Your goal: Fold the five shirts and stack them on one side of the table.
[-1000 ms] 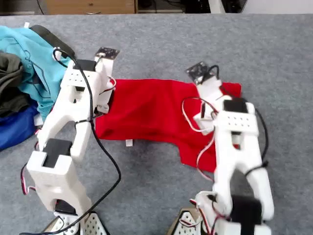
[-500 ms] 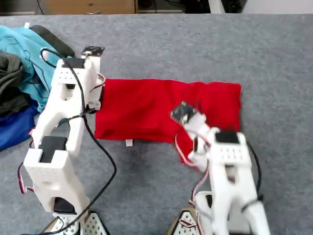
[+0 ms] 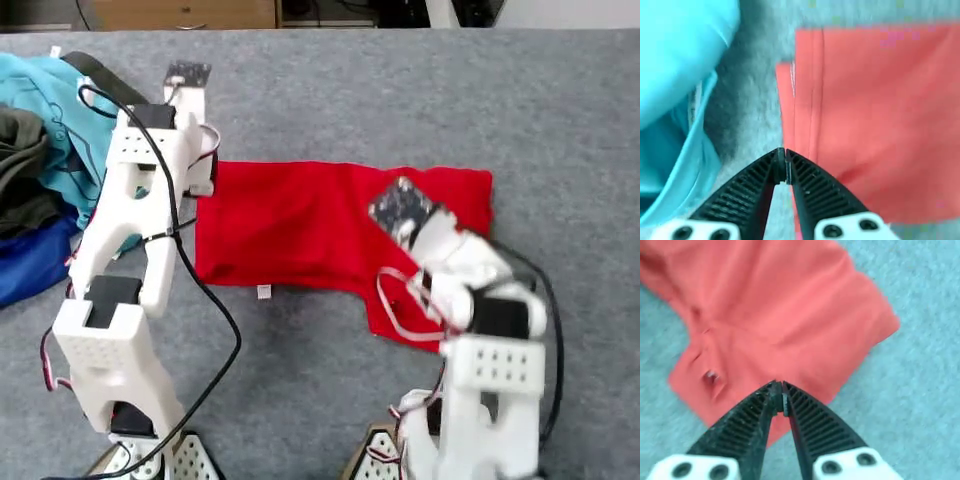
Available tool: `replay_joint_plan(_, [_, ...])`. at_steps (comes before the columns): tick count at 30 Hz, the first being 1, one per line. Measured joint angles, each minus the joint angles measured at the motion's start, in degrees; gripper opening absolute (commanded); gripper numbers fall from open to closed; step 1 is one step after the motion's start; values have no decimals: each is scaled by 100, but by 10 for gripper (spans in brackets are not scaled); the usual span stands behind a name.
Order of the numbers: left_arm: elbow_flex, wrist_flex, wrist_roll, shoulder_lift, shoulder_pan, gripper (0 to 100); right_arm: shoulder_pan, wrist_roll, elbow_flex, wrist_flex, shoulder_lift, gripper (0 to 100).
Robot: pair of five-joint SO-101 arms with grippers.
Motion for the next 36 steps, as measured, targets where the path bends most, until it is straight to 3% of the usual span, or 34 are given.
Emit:
replay_joint_plan(11, [-897, -369, 193, 1284, 18, 19, 659, -448, -3367, -422, 4246, 5])
replay_joint_plan(21, [-2004, -642, 448, 2734, -167, 19, 1451, -466, -4826, -756, 7490, 5])
replay_joint_plan(30, [-3745, 158, 536, 3560, -308, 19, 1793, -571, -5160, -774, 7815, 5])
replay_joint_plan(36, [-4870, 1178, 536, 3666, -457, 19, 1802, -571, -5160, -484, 7341, 5])
